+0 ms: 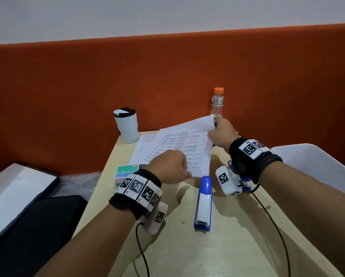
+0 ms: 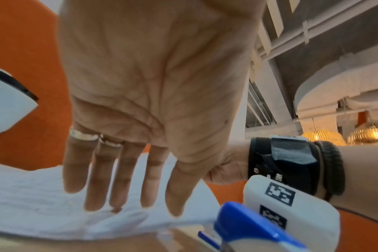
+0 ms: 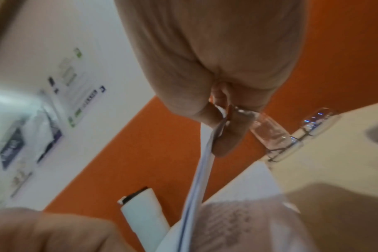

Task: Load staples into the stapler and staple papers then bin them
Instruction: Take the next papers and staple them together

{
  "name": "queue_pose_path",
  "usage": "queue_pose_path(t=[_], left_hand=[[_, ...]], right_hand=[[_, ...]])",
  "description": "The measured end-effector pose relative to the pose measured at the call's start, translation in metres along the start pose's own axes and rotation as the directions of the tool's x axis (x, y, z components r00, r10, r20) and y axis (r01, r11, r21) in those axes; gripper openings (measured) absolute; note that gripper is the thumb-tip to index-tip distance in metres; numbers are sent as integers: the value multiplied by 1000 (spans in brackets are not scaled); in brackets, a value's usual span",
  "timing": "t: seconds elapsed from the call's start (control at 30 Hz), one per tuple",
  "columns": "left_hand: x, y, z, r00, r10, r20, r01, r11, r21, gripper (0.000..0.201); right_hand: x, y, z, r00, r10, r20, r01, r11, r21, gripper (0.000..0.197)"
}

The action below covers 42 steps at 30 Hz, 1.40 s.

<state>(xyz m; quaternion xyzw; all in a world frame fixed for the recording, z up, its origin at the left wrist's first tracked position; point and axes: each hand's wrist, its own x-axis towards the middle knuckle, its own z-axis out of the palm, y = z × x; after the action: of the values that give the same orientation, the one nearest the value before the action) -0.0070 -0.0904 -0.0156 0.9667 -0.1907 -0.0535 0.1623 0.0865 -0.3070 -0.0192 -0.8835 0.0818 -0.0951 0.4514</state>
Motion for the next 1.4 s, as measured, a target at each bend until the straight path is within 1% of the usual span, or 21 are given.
queue_pose_path(t=[0.1,0.17,0.23,0.27,0.33,0.43,0.5,0.57,0.63,0.7,0.77,0.83,0.9,0.97,1.03,1.07,1.1,1.17,1.23,1.27,1.4], left_hand=[[-12,2,-4,990,-32,-139,10,988,-156,29],[-22,3,-8,985,-46,-168,1,966,-259,46],[-32,4,-11,985,-59,-160,-3,933,-360,67],[-39,5,-12,985,-74,-154,5,913,-408,74],[-48,10,-15,981,-116,-157,24,870,-492,79],[-64,17,-16,969,-200,-147,63,770,-635,69],[-76,21,-17,965,-243,-97,103,695,-712,65],[-88,27,-17,967,-254,-25,142,619,-772,62],[-100,37,-14,972,-231,51,172,543,-822,62],[-107,48,-8,975,-190,115,191,448,-873,64],[-112,55,-1,968,-186,167,226,367,-902,65],[-110,55,5,954,-219,203,260,271,-927,64],[-107,51,9,932,-283,224,273,145,-951,64],[-104,47,13,903,-365,226,252,24,-968,55],[-101,45,18,876,-434,208,193,-78,-978,40],[-101,45,19,867,-458,197,162,-115,-980,32],[-99,44,20,858,-478,188,136,-142,-980,25],[-96,41,22,846,-501,186,104,-187,-977,17],[-94,39,24,840,-511,182,77,-220,-972,21],[-94,38,25,842,-509,180,68,-231,-971,23],[-93,39,30,848,-491,198,88,-237,-967,26]], right_hand=[[-35,-37,-16,991,-53,-123,67,991,113,30],[-58,-57,-25,982,-49,-181,93,965,246,26],[-79,-66,-28,980,-32,-196,110,908,405,13],[-91,-68,-28,985,-13,-170,97,862,498,13],[-112,-71,-25,996,31,-88,34,753,657,20],[-137,-67,-16,996,90,19,-71,616,785,22],[-154,-65,-9,988,108,110,-151,517,842,22],[-168,-62,-2,978,128,164,-206,469,859,32],[-176,-60,5,971,172,164,-224,442,869,31],[-184,-61,9,963,226,149,-238,445,863,23],[-191,-62,15,954,255,157,-263,464,846,19],[-196,-59,19,959,240,152,-255,486,836,18],[-199,-53,19,970,204,134,-221,507,833,19],[-201,-47,15,972,169,164,-228,516,826,14],[-205,-39,12,963,170,209,-268,523,809,28],[-206,-36,10,958,173,227,-285,527,800,33],[-207,-33,8,954,169,249,-301,533,790,32],[-208,-29,4,937,173,303,-346,567,747,22],[-209,-25,-2,922,180,343,-375,636,674,10],[-210,-22,-4,915,175,363,-381,670,638,8],[-210,-10,-9,904,153,399,-350,800,487,16]])
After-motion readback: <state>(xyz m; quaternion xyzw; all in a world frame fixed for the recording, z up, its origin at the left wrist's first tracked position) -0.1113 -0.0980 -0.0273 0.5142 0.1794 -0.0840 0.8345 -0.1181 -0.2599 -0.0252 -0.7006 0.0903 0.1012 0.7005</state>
